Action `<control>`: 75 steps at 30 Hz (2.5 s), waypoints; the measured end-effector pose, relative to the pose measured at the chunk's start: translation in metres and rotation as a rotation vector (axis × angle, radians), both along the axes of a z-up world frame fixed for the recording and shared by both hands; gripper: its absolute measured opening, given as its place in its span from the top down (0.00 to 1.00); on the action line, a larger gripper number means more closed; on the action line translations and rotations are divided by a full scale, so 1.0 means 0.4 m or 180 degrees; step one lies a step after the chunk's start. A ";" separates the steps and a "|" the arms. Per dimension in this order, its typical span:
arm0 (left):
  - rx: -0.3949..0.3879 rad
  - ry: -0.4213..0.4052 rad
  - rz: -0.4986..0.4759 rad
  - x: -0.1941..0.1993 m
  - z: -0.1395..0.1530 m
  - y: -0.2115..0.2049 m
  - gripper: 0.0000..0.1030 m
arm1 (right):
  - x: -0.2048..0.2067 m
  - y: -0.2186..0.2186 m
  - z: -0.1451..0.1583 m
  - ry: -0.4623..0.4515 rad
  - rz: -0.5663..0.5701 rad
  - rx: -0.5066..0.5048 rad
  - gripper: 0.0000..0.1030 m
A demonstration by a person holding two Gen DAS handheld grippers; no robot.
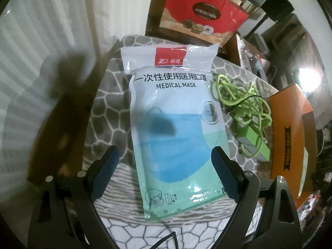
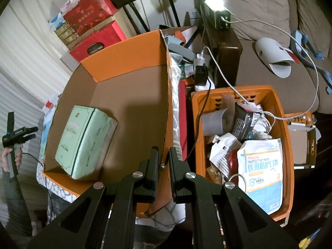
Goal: Organize objects
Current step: 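Move the left tool back over the lime-green cable on the table, then grasp the lime-green cable with the left gripper and lift it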
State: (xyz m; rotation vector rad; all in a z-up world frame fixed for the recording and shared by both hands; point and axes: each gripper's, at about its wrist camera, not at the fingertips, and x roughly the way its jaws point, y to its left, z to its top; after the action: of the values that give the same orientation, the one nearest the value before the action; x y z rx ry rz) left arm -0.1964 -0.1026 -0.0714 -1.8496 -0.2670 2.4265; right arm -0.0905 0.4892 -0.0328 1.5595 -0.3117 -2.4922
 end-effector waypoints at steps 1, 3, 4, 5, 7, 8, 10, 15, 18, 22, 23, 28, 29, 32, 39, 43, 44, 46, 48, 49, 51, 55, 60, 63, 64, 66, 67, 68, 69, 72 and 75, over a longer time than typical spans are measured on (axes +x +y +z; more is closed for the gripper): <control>-0.0026 -0.0030 0.0003 -0.006 -0.007 0.001 0.14 | 0.000 0.001 0.000 0.0000 0.0005 0.0004 0.92; -0.0030 -0.0067 0.0018 -0.014 -0.016 0.007 0.14 | 0.000 0.000 -0.001 0.0001 0.0002 0.0005 0.92; -0.0011 -0.0069 0.0022 -0.017 -0.019 0.014 0.14 | 0.001 0.000 -0.001 0.0002 -0.0001 0.0008 0.92; 0.0012 -0.0061 0.0004 -0.018 -0.019 0.022 0.14 | 0.001 -0.002 -0.001 0.0004 -0.0003 0.0012 0.92; 0.0044 -0.0039 -0.0091 -0.019 -0.016 0.055 0.14 | 0.003 -0.005 -0.001 0.0007 -0.0006 0.0026 0.92; 0.0035 -0.0040 -0.0134 -0.020 -0.016 0.070 0.14 | 0.002 -0.006 -0.002 0.0007 -0.0007 0.0031 0.92; 0.0008 -0.0060 -0.0215 -0.024 -0.018 0.106 0.14 | 0.003 -0.007 -0.001 0.0006 -0.0011 0.0041 0.92; 0.0094 -0.0094 -0.0340 -0.035 -0.015 0.178 0.14 | 0.005 -0.007 -0.002 0.0007 -0.0019 0.0040 0.92; 0.0093 -0.0043 -0.0393 -0.046 0.000 0.219 0.14 | 0.005 -0.005 -0.002 0.0007 -0.0018 0.0038 0.92; 0.0113 0.0020 -0.0456 -0.071 0.022 0.270 0.14 | 0.005 -0.005 -0.002 0.0007 -0.0018 0.0041 0.92; 0.0118 0.0017 -0.0477 -0.078 0.024 0.280 0.14 | 0.005 -0.005 -0.002 0.0007 -0.0016 0.0042 0.92; 0.0224 -0.0045 -0.0597 -0.115 0.017 0.340 0.14 | 0.006 -0.005 -0.002 0.0009 -0.0016 0.0041 0.92; 0.0225 -0.0044 -0.0609 -0.118 0.016 0.350 0.14 | 0.006 -0.005 -0.002 0.0008 -0.0018 0.0039 0.92; 0.0174 -0.0053 -0.0633 -0.131 0.004 0.380 0.14 | 0.006 -0.005 -0.002 0.0007 -0.0017 0.0039 0.92; -0.0189 -0.0043 -0.0685 -0.143 -0.037 0.430 0.29 | 0.006 -0.004 -0.002 0.0007 -0.0014 0.0043 0.92; -0.0296 -0.0035 -0.0719 -0.145 -0.055 0.446 0.39 | 0.006 -0.004 -0.002 0.0008 -0.0015 0.0041 0.92; -0.0291 -0.0029 -0.0717 -0.143 -0.054 0.446 0.44 | 0.006 -0.004 -0.002 0.0008 -0.0015 0.0040 0.92; -0.0271 -0.0029 -0.0702 -0.141 -0.049 0.444 0.51 | 0.006 -0.004 -0.002 0.0006 -0.0016 0.0041 0.92; -0.0246 -0.0031 -0.0672 -0.140 -0.043 0.436 0.62 | 0.006 -0.004 -0.002 0.0009 -0.0013 0.0047 0.92; -0.0210 -0.0044 -0.0665 -0.140 -0.038 0.432 0.65 | 0.006 -0.003 -0.002 0.0009 -0.0013 0.0047 0.92; -0.0167 -0.0040 -0.0658 -0.140 -0.029 0.427 0.78 | 0.007 -0.002 -0.002 0.0011 -0.0015 0.0048 0.92; -0.0064 0.0037 -0.0640 -0.131 0.006 0.413 0.81 | 0.007 -0.003 -0.002 0.0009 -0.0016 0.0042 0.92; 0.0029 0.0198 -0.0669 -0.109 0.076 0.397 0.88 | 0.008 -0.001 -0.003 0.0010 -0.0021 0.0032 0.92; 0.0039 0.0352 -0.0687 -0.090 0.136 0.386 0.90 | 0.008 0.000 -0.004 0.0011 -0.0019 0.0037 0.92; 0.0059 0.0398 -0.0701 -0.085 0.156 0.383 0.90 | 0.008 0.000 -0.004 0.0011 -0.0020 0.0037 0.92; 0.0071 0.0477 -0.0740 -0.074 0.186 0.383 0.90 | 0.009 0.000 -0.004 0.0009 -0.0023 0.0029 0.92; 0.0063 0.0523 -0.0767 -0.068 0.205 0.383 0.90 | 0.008 0.000 -0.004 0.0009 -0.0022 0.0028 0.92; 0.0064 0.0543 -0.0782 -0.065 0.216 0.384 0.90 | 0.009 0.000 -0.004 0.0009 -0.0022 0.0028 0.92; 0.0073 0.0564 -0.0793 -0.061 0.226 0.384 0.90 | 0.008 0.000 -0.004 0.0009 -0.0023 0.0025 0.92; 0.0082 0.0643 -0.0833 -0.049 0.259 0.387 0.90 | 0.009 0.002 -0.004 0.0009 -0.0040 0.0000 0.92; 0.0069 0.0717 -0.0878 -0.036 0.281 0.393 0.90 | 0.010 0.001 -0.005 0.0011 -0.0041 0.0002 0.92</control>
State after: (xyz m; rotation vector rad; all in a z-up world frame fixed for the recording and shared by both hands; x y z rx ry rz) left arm -0.2107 0.0545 0.0411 -1.4731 -0.0200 2.3960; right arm -0.0864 0.4897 -0.0346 1.5584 -0.3215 -2.5047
